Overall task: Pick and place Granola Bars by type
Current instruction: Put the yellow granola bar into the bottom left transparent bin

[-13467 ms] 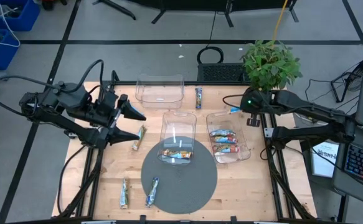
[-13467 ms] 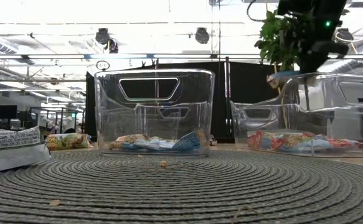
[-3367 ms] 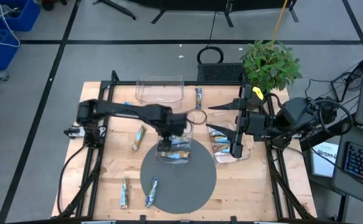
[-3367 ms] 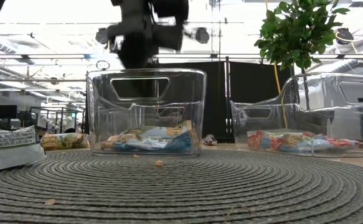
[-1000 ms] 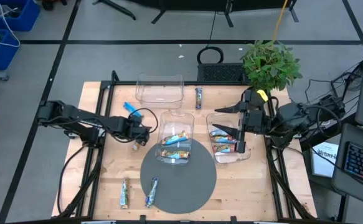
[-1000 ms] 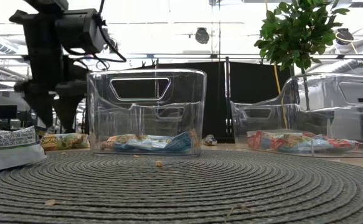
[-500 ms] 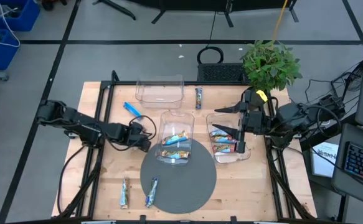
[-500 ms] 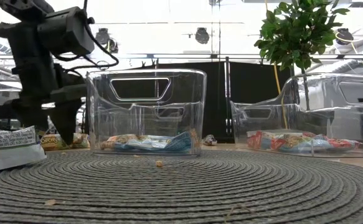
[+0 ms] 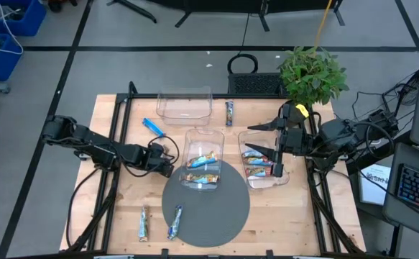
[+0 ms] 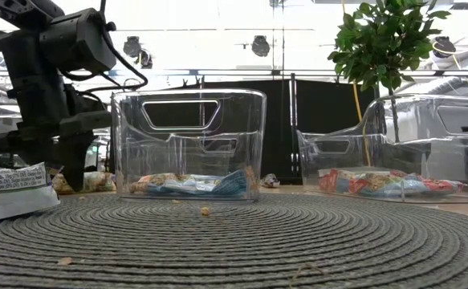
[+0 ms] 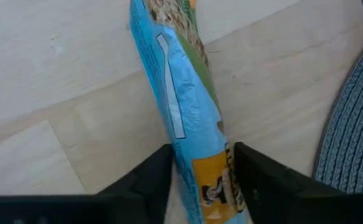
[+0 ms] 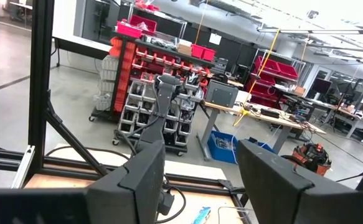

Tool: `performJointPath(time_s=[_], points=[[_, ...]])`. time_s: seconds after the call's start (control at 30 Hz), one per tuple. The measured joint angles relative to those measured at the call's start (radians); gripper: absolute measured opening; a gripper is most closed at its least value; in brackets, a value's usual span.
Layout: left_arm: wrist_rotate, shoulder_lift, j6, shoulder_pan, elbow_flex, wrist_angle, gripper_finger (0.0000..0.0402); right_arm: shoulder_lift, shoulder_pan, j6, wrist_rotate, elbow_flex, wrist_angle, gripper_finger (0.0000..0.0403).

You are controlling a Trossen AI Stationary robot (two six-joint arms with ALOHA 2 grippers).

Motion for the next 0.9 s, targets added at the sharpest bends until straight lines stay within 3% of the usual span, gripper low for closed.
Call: performJointPath(time_s=[0.37, 0.7, 0.9], points=[[-0.001, 0.0, -0.021, 0.0, 0.0, 0.002, 0.0016, 0.0, 0.0, 0.0, 0.0, 0.0, 0.001, 0.0192], [-0.058, -0.015, -0.052, 0.0, 0.033, -0.012, 0.0008, 0.0, 0.0, 0.0, 0.0, 0.0, 0.0, 0.0192], [-0.233, -0.081, 0.041, 0.0, 0.176, -0.095, 0.0007, 0.0, 0.0, 0.0, 0.0, 0.0, 0.001, 0.0192]])
